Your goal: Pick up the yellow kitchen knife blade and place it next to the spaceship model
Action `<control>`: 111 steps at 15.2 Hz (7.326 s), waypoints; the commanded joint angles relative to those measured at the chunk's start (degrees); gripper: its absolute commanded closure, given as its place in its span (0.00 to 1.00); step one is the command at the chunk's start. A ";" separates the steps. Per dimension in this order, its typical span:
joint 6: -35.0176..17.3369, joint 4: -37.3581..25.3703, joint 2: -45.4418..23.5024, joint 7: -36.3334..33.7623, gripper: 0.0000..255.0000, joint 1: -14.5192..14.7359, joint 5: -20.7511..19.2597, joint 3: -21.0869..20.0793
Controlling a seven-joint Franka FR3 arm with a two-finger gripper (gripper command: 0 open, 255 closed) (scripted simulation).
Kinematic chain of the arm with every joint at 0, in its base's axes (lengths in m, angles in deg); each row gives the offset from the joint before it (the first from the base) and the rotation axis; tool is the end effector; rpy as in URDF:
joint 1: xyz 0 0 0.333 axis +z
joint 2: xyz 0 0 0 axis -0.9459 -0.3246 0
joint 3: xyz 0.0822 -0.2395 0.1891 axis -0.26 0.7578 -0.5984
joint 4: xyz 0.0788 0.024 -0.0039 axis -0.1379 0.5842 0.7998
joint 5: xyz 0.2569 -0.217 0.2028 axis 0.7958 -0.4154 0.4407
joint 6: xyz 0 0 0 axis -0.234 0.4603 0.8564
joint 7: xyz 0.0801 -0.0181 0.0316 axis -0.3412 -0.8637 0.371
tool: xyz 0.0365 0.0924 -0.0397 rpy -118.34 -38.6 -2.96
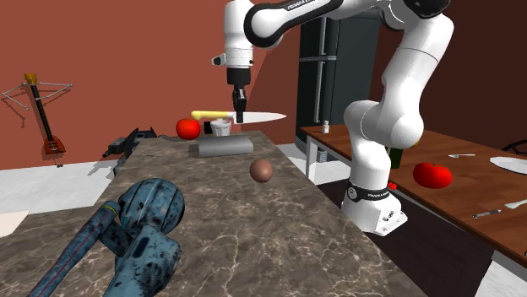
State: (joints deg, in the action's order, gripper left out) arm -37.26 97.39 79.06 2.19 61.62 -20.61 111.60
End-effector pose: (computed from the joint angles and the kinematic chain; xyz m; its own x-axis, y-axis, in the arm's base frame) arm 0.3388 -0.2605 0.4790 0.9935 -0.1123 0.0213 -0.1123 -0.9937 0.0020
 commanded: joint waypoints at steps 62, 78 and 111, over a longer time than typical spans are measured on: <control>-1.96 -6.21 -8.64 -60.33 1.00 18.42 18.69 -52.40; -15.07 1.76 -14.13 -62.01 1.00 18.13 17.12 -54.40; -14.67 1.69 -13.78 -61.96 0.00 18.17 17.31 -54.41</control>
State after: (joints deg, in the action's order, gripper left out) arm -51.95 99.09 65.28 -59.77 79.79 -3.30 57.18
